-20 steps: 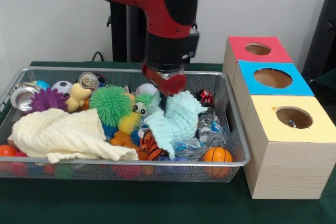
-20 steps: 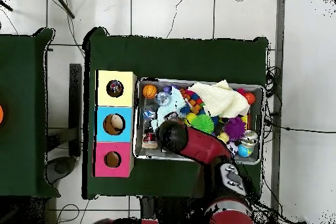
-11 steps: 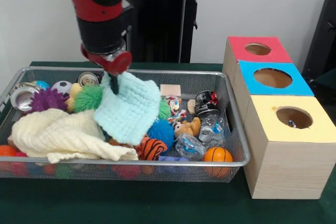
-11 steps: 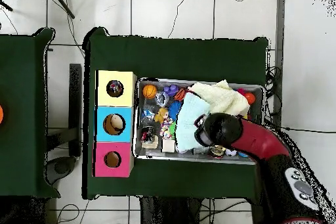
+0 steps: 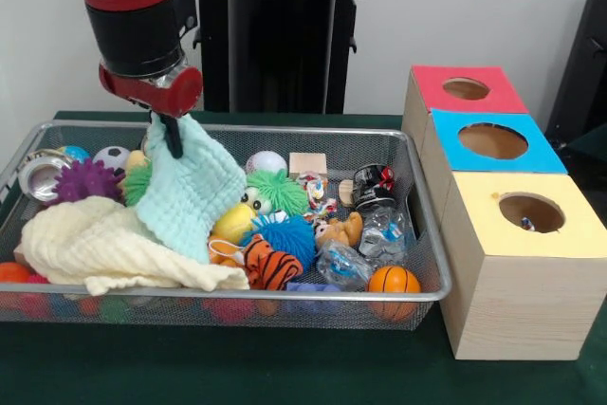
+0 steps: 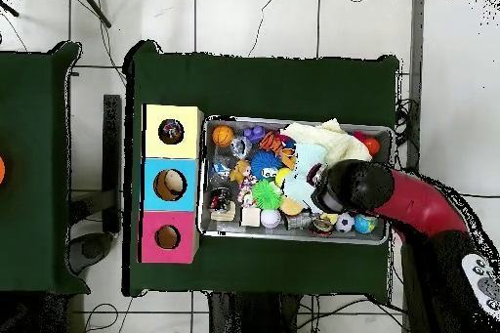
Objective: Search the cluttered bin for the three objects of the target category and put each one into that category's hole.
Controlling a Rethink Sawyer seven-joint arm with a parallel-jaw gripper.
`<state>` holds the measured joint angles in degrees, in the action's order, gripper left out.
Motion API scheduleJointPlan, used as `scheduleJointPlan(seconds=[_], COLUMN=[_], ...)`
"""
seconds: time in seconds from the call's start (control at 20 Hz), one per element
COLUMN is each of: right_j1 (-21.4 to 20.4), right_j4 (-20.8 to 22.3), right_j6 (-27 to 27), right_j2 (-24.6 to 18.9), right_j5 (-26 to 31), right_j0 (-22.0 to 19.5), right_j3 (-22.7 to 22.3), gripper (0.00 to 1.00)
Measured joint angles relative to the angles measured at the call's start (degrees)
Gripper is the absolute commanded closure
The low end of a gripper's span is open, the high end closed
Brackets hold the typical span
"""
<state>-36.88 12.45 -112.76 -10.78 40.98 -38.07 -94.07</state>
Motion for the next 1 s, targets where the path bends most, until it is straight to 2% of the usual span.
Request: scheduleJointPlan(seconds=[0.15,0.2,0.4,0.6,0.65,0.8,1.0], right_j1=[-0.6,-0.7,-0.7,-0.7,-0.6,-0.2,0.0], right_j4=[1.7,2.2,4.0,8.7,10.8,13.1,13.6], right_j6=[0.0,0.0,0.0,0.0,0.0,0.0,0.0], right_j2=[-2.4,-3.1,-3.5,-2.5,-1.4,0.4,2.8], right_j5=[0.0,0.0,-0.6,-4.1,-6.3,-9.6,-11.8], right_j0=[-0.8,-1.0,-0.9,1.6,3.8,7.9,13.5], right_j3=[0.0,0.0,0.0,-0.1,-0.1,-0.1,-0.1], gripper=[1.00,0.00,0.00,0.00,0.00,0.00,0.00])
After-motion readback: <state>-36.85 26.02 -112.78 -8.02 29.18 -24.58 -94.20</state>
